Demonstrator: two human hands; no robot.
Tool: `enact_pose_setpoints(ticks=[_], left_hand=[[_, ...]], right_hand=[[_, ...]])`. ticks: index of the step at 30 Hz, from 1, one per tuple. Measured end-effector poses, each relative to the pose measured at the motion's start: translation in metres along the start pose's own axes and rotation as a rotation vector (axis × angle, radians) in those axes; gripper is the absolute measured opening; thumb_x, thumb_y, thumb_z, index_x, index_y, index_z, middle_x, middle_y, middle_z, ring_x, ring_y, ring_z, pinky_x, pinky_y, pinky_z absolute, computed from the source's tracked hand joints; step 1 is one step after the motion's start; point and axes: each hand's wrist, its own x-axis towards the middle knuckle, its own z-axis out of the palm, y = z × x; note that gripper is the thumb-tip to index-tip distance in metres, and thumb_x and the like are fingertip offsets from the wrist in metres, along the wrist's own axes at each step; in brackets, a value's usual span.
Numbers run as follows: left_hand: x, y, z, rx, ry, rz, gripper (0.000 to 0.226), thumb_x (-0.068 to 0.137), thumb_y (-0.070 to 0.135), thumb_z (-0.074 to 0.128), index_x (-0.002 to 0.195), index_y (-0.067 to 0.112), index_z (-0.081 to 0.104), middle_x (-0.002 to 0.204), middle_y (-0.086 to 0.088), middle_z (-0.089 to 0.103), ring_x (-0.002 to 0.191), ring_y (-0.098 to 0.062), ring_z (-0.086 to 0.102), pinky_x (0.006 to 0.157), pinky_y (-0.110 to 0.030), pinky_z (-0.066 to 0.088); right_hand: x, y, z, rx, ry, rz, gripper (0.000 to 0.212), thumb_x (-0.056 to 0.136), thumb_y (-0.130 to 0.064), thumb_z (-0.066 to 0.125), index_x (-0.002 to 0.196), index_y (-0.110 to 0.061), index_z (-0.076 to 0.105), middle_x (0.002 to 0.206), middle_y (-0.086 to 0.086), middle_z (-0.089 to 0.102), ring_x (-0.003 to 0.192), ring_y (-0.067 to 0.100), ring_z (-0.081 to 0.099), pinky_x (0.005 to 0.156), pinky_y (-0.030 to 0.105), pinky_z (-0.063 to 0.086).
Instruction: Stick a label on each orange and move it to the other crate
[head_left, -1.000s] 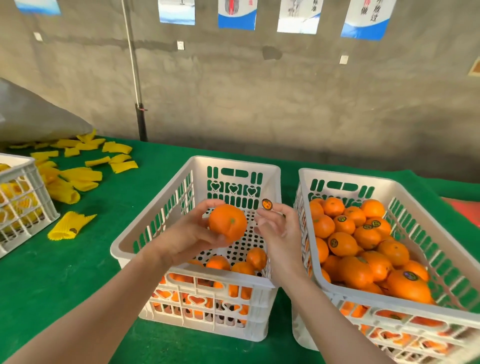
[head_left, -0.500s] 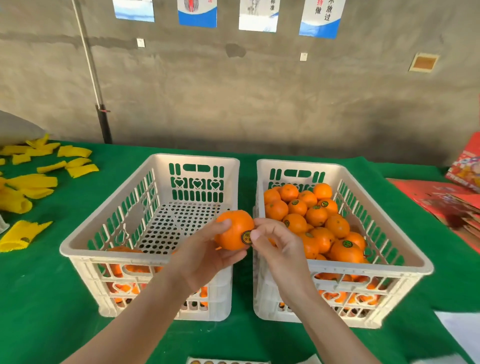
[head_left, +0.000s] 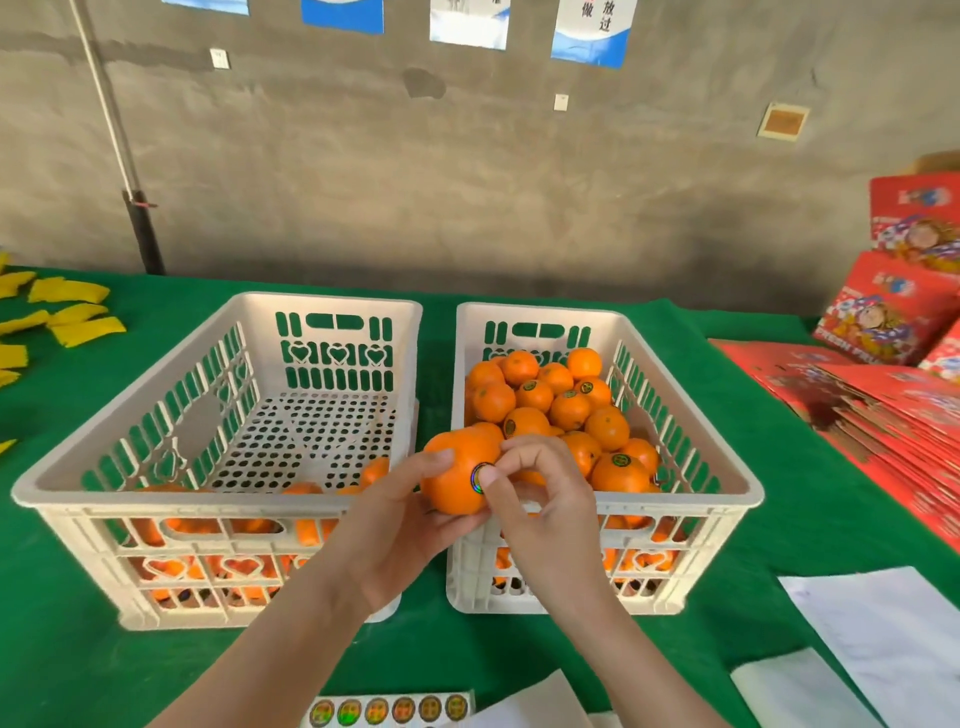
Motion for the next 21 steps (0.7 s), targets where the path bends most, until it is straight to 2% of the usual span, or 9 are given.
enact_pose_setpoints(ticks=[1,3,6,8,11,13,15,18,21], left_hand=[[0.000,-0.002,0.000,0.005,-0.004,0.004,0.055,0.076,0.019,0.073,0.126,0.005,0.054,0.118,-0.020,0.065,0.107,-0.034,0.064,0.078,-0.038,0.058],[-0.001,-0.005,0.001,0.029,-0.023,0.011,0.062,0.071,0.021,0.073,0.127,0.005,0.053,0.121,-0.021,0.063,0.110,-0.034,0.063,0.079,-0.038,0.058],[0.000,-0.009,0.000,0.089,-0.070,0.031,0.065,0.066,0.025,0.075,0.125,0.006,0.055,0.120,-0.022,0.063,0.107,-0.034,0.064,0.077,-0.038,0.057],[0.002,-0.012,0.003,0.160,-0.094,0.051,0.057,0.070,0.027,0.074,0.121,0.007,0.060,0.118,-0.021,0.064,0.105,-0.033,0.065,0.077,-0.037,0.057],[0.014,-0.015,0.019,0.368,-0.070,0.134,0.053,0.083,0.044,0.065,0.122,0.010,0.059,0.115,-0.016,0.067,0.104,-0.029,0.066,0.080,-0.034,0.057],[0.031,-0.018,0.031,0.651,0.024,0.247,0.055,0.087,0.058,0.046,0.119,0.015,0.058,0.106,-0.011,0.070,0.093,-0.019,0.069,0.073,-0.027,0.057],[0.052,-0.020,0.038,0.879,0.143,0.396,0.042,0.097,0.047,0.033,0.120,0.019,0.054,0.100,-0.008,0.067,0.089,-0.018,0.066,0.075,-0.028,0.055],[0.082,-0.024,0.035,1.262,0.228,0.493,0.031,0.102,0.014,0.035,0.131,0.013,0.047,0.097,-0.003,0.061,0.086,-0.017,0.058,0.077,-0.028,0.046],[0.099,-0.034,0.027,1.631,0.235,0.408,0.037,0.099,0.008,0.036,0.135,0.009,0.043,0.110,-0.014,0.060,0.097,-0.025,0.058,0.082,-0.035,0.048]], right_hand=[[-0.002,0.001,-0.001,-0.011,0.015,-0.014,0.008,0.083,-0.018,0.067,0.083,-0.018,0.059,0.096,-0.011,0.056,0.097,0.008,0.056,0.077,0.028,0.052],[-0.008,0.003,-0.003,-0.004,0.031,0.039,0.019,0.080,-0.027,0.066,0.096,-0.024,0.056,0.097,-0.014,0.057,0.096,0.008,0.056,0.078,0.033,0.052],[-0.014,0.004,-0.008,0.126,-0.073,0.145,0.044,0.079,-0.038,0.066,0.118,-0.038,0.045,0.110,-0.025,0.055,0.105,0.004,0.055,0.085,0.028,0.050],[-0.016,0.004,-0.010,0.111,-0.193,0.139,0.060,0.078,-0.048,0.066,0.130,-0.041,0.037,0.124,-0.026,0.048,0.114,0.000,0.051,0.089,0.022,0.048],[-0.004,0.011,-0.016,-0.025,-0.197,0.109,0.078,0.075,-0.031,0.076,0.136,-0.038,0.030,0.131,-0.019,0.039,0.117,0.000,0.047,0.090,0.018,0.049],[0.016,0.016,-0.025,-0.091,-0.138,0.112,0.085,0.070,-0.025,0.081,0.134,-0.040,0.028,0.128,-0.020,0.036,0.112,-0.007,0.043,0.085,0.012,0.047],[0.043,0.026,-0.040,-0.159,-0.094,0.135,0.087,0.067,-0.025,0.083,0.130,-0.043,0.026,0.124,-0.021,0.035,0.106,-0.006,0.041,0.080,0.008,0.040],[0.085,0.052,-0.066,-0.311,-0.072,0.267,0.088,0.067,-0.023,0.082,0.137,-0.027,0.028,0.118,-0.011,0.038,0.105,0.006,0.039,0.080,0.022,0.037],[0.111,0.085,-0.087,-0.552,-0.308,0.505,0.089,0.067,-0.028,0.080,0.138,-0.018,0.028,0.116,0.001,0.047,0.099,0.017,0.046,0.074,0.031,0.041]])
